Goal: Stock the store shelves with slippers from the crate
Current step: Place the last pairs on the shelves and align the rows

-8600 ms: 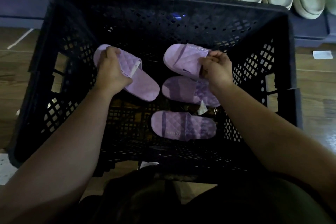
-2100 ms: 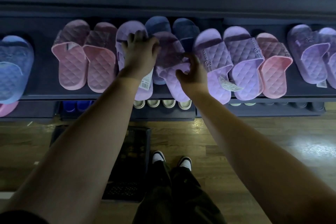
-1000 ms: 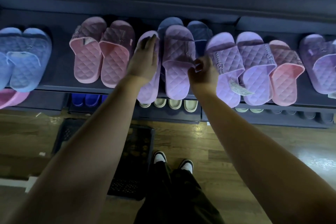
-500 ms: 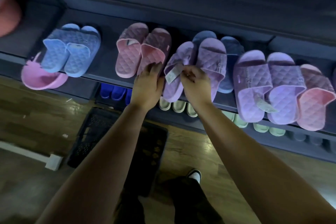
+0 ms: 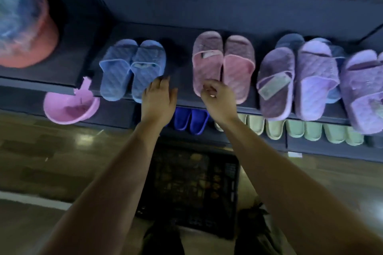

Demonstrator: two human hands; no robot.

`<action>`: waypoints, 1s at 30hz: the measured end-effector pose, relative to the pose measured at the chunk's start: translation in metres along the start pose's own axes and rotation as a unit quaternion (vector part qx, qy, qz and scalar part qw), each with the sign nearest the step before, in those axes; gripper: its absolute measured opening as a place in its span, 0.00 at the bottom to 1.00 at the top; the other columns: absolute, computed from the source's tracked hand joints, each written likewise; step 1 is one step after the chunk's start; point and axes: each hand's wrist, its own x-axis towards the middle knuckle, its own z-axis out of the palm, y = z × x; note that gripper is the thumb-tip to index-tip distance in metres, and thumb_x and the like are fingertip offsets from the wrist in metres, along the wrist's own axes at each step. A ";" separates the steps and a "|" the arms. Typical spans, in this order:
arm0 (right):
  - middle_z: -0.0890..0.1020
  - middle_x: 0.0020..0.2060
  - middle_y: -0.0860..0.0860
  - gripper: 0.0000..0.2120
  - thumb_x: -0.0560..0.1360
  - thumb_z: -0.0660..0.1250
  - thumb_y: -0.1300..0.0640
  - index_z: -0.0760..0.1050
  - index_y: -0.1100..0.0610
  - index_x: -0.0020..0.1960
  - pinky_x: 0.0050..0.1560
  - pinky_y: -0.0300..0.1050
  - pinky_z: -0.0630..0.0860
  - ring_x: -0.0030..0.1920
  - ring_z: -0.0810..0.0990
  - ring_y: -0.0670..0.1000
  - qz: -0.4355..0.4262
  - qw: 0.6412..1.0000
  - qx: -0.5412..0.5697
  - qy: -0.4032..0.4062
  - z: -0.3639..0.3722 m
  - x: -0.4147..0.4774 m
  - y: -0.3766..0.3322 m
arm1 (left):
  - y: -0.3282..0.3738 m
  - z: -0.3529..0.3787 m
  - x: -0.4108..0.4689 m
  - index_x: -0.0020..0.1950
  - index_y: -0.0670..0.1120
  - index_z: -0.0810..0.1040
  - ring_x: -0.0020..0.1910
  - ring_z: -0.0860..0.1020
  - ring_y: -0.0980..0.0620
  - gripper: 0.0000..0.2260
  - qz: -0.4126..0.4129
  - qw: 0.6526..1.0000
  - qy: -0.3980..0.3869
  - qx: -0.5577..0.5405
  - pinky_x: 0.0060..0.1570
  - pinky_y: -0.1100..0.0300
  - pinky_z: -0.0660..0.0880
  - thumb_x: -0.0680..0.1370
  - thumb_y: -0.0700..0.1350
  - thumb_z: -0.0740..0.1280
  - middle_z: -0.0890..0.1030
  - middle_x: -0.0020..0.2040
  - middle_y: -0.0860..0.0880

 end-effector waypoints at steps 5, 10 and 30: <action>0.84 0.48 0.54 0.13 0.73 0.69 0.62 0.80 0.59 0.58 0.47 0.30 0.73 0.45 0.81 0.47 0.017 1.000 -0.003 0.002 0.094 -0.002 -0.019 | -0.095 -0.020 0.010 0.72 0.42 0.65 0.70 0.64 0.40 0.22 0.028 0.999 -0.017 0.028 0.67 0.42 0.62 0.80 0.47 0.60 0.67 0.71 0.40; 0.79 0.53 0.56 0.20 0.69 0.74 0.56 0.78 0.58 0.60 0.53 0.34 0.68 0.55 0.76 0.54 -0.015 0.995 -0.095 -0.027 0.163 0.004 -0.032 | -0.158 -0.032 0.013 0.71 0.47 0.64 0.68 0.61 0.35 0.26 -0.040 0.998 0.028 0.047 0.63 0.39 0.64 0.75 0.50 0.66 0.61 0.70 0.38; 0.56 0.76 0.55 0.28 0.73 0.71 0.49 0.69 0.53 0.70 0.65 0.44 0.64 0.75 0.55 0.54 -0.056 0.986 -0.152 -0.034 0.209 0.066 -0.029 | -0.212 -0.014 0.092 0.77 0.43 0.56 0.75 0.52 0.36 0.30 -0.017 0.997 -0.062 0.034 0.72 0.45 0.57 0.80 0.53 0.61 0.46 0.78 0.37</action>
